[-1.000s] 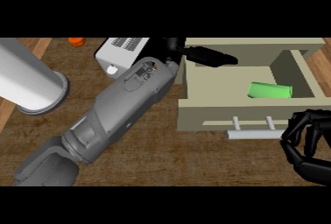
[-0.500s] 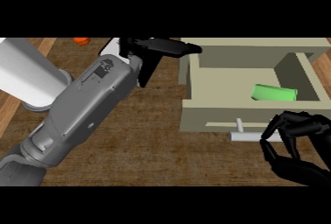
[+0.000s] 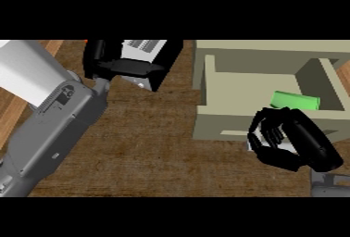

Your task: Pick up the cup, place it into the drawer and close the drawer

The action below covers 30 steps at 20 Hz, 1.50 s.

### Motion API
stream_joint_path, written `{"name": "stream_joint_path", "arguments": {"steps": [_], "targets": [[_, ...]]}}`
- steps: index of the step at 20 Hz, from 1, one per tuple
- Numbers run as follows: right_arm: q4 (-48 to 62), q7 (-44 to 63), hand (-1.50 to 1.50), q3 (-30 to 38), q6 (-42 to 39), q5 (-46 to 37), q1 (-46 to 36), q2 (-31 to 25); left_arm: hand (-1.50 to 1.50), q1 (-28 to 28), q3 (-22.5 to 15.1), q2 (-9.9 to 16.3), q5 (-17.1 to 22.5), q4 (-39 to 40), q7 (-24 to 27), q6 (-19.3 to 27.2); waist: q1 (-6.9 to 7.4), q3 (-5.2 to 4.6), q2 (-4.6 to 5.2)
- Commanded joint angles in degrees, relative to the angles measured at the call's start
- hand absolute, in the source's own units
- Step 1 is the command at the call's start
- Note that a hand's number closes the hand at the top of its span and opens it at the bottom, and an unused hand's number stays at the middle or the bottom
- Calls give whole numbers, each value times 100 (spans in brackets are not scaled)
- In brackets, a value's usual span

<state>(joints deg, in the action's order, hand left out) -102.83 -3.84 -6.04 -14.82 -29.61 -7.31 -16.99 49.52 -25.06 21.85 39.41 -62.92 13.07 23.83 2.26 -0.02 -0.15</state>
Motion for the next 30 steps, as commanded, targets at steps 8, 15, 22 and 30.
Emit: {"name": "stream_joint_path", "arguments": {"steps": [8,15,22,30], "targets": [[2948,-574,150,-862,1334,-2274,-1390,270,-150,-1425,456,805,168,-1119,112,-643,106,6,47],[5493,-1501,150,-261,2021,-2247,-2568,516,-150,-2157,848,1089,81,-1634,94,-915,-39,8,40],[7589,-1877,150,347,2104,-2100,-4012,540,-150,-2377,1125,1198,164,-1398,313,-1489,73,11,111],[8622,-2014,150,804,1995,-1936,-4776,107,-150,-2410,1102,1197,230,-1606,151,-1674,331,24,236]]}}
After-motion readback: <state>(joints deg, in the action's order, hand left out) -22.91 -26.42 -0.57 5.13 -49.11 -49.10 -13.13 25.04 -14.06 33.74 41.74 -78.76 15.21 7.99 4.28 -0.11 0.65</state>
